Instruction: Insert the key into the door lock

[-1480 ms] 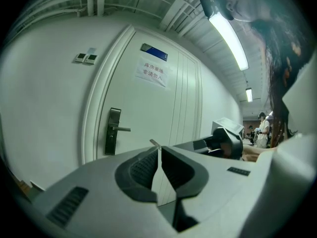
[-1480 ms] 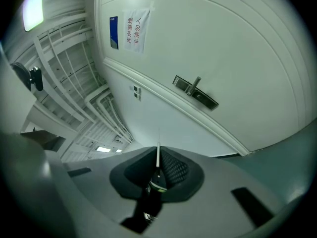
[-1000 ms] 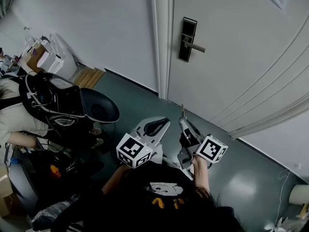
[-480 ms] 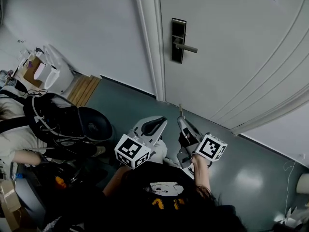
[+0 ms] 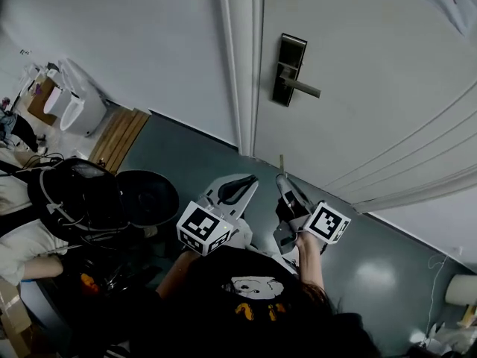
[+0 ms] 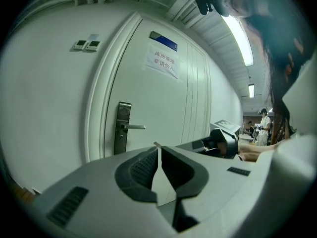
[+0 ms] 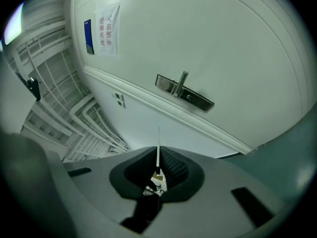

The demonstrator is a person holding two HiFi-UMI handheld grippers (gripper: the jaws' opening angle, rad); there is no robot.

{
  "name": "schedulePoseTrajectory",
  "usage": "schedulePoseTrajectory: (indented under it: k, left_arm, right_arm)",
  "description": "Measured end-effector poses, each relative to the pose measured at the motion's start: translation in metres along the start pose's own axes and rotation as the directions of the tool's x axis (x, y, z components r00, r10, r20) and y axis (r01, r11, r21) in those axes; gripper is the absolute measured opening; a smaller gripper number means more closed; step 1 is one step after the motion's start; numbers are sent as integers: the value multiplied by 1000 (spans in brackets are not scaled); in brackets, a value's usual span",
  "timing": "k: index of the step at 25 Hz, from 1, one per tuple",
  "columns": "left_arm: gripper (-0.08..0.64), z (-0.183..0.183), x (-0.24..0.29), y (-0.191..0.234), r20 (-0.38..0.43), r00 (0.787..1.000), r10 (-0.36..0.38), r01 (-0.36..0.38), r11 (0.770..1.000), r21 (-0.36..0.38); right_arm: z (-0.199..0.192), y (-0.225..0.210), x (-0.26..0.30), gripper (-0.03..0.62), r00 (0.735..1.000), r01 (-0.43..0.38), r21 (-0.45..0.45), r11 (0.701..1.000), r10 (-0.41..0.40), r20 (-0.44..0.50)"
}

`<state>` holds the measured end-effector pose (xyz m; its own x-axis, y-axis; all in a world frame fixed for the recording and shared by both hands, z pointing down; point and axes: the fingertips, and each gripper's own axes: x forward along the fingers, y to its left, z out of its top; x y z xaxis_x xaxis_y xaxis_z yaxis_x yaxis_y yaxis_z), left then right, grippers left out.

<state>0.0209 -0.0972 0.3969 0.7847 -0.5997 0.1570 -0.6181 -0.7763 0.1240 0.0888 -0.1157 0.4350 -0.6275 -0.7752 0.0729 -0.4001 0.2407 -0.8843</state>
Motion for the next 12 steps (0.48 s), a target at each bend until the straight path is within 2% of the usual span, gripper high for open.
schedulePoseTrajectory:
  k: [6,12]
  left_arm:
    - [26,13,33,51,6,999,-39,39,999,-11]
    - [26,17,54,82,1,995,-99,99,995,-14]
  right_arm:
    - [28,-13,51,20,999,37,-18,999,-37,3]
    - [46,-24,89,20,998,68,-15,998,-68,20]
